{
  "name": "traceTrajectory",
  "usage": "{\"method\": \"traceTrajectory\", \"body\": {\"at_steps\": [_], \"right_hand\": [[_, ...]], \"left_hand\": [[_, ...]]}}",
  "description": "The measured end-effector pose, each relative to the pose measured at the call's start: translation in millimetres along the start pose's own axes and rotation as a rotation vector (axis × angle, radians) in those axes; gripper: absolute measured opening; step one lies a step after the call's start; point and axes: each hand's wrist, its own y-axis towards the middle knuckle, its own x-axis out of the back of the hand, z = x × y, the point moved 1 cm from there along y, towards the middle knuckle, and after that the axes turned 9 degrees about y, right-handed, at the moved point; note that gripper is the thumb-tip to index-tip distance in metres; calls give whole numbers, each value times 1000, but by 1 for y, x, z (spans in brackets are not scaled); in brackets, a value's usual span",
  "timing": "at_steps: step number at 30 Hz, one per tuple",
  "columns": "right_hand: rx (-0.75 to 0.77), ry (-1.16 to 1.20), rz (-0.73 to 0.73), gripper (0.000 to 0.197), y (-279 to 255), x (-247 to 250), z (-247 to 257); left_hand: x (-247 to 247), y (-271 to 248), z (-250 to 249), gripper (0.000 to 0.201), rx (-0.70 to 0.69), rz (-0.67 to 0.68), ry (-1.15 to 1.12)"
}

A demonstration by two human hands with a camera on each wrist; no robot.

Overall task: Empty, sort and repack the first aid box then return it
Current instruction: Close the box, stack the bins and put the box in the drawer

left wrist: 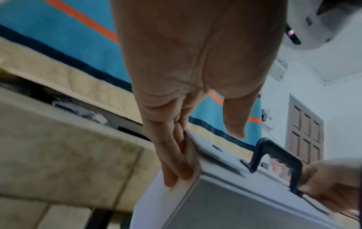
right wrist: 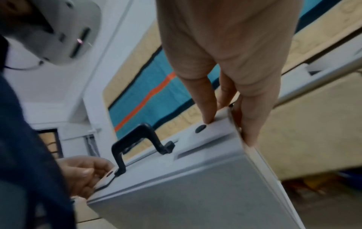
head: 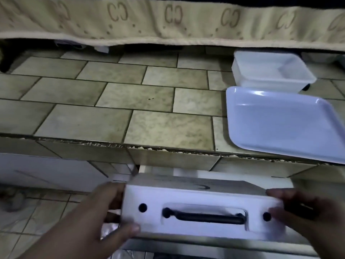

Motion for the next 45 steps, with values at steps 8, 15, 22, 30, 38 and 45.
{"method": "traceTrajectory", "body": {"at_steps": [8,15,22,30,38,45], "right_hand": [[-170,69,32,36,77,-11,-59],[-171,-390,297,46,93,-43,-79],[-124,-402,762,34,74,-35,-39],[253,255,237,29,133,117,96],[-46,90,-107,34,242,161,88],[-9,262,-120,37,264,154,92]], "left_hand": [[-57,92,2,22,93,144,102],[-74,125,27,34,264,299,175],[-55,127,-5,41,185,524,592],[43,189,-126,48,-190,279,-76],[11,310,-183,46,-113,-84,-319],[-5,334,-200,48,-84,-20,-327]]}}
